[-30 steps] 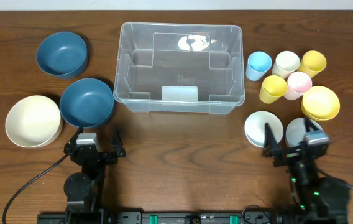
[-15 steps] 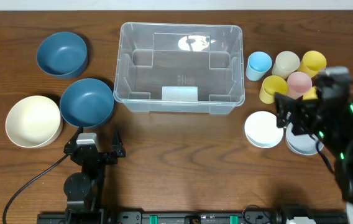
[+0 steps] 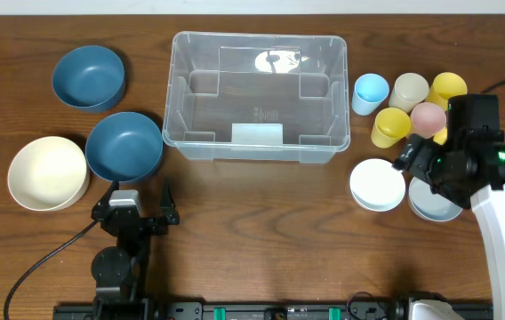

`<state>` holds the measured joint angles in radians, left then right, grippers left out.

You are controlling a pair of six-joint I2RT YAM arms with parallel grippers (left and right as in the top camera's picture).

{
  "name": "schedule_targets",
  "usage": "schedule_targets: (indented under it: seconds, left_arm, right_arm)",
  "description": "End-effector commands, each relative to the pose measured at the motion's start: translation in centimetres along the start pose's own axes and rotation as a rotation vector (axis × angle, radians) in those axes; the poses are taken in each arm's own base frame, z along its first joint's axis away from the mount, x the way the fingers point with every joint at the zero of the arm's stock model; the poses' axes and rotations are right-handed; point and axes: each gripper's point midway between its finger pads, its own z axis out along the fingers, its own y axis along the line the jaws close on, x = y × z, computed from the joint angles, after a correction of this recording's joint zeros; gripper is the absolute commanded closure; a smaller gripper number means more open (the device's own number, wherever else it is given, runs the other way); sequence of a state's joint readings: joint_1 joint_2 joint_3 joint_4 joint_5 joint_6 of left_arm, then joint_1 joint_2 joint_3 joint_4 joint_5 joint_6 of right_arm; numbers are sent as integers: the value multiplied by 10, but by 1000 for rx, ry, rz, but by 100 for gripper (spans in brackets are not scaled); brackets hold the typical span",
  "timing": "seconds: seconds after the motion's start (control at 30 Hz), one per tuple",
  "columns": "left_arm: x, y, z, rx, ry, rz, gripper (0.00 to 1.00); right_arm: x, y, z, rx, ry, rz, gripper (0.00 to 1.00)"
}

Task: Pack container
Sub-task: 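Move the right gripper over the small white bowl at right, then grasp the small white bowl rim with the right gripper and lift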

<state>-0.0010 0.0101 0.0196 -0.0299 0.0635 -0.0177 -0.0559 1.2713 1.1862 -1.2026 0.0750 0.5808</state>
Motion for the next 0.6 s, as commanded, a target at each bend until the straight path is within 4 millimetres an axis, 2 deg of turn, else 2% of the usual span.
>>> schedule_targets:
  seconds: [0.0,0.3,0.4,0.57]
  left_arm:
    - [15,1,1,-3,46,13,2]
    - [15,1,1,-3,46,13,2]
    - [15,1,1,-3,46,13,2]
    - [15,1,1,-3,46,13,2]
  right_arm:
    - [-7,-32,18,119,-34,253,1]
    - [8,-87,57,197,29,472,9]
    - [15,-98,70,208,39,506,13]
    - [22,-101,92,197,30,517,18]
